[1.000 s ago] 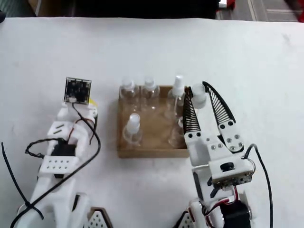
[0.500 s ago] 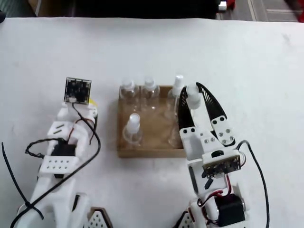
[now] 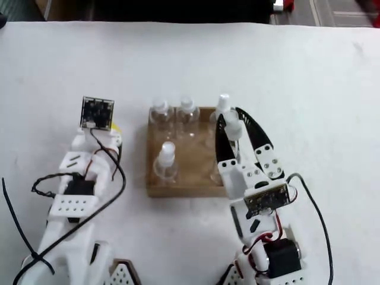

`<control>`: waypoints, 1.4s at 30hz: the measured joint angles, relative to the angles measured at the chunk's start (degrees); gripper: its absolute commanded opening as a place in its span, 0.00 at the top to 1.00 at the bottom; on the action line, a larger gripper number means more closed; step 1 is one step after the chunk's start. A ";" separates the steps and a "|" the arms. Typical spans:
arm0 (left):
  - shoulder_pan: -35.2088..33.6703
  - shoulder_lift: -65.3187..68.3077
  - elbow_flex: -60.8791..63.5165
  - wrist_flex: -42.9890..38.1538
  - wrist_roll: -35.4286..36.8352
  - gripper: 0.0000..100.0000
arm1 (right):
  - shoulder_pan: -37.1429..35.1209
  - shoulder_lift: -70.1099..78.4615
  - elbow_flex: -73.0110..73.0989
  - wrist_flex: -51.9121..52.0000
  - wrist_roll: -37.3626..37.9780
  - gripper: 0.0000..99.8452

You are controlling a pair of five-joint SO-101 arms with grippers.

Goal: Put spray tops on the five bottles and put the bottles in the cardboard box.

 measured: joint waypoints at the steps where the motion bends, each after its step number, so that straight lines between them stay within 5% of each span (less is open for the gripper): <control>1: 0.00 0.00 0.00 0.00 0.00 0.98 | 0.00 0.00 0.00 0.00 0.00 0.88; 23: 0.00 0.00 0.00 0.00 0.00 0.98 | -0.09 0.00 0.00 0.00 0.00 0.84; 27: 0.00 0.00 0.00 0.00 0.00 0.98 | 0.00 0.00 0.00 0.00 0.00 0.98; 31: 0.00 0.00 0.00 0.00 0.00 0.98 | 5.80 0.09 -1.14 0.00 -0.35 0.99; 36: 0.00 0.00 0.00 0.00 0.00 0.98 | 16.70 2.37 -1.93 -3.69 -9.76 0.98; 42: 0.00 0.00 0.00 0.00 0.00 0.98 | 18.29 17.85 -2.99 -6.51 -10.11 0.98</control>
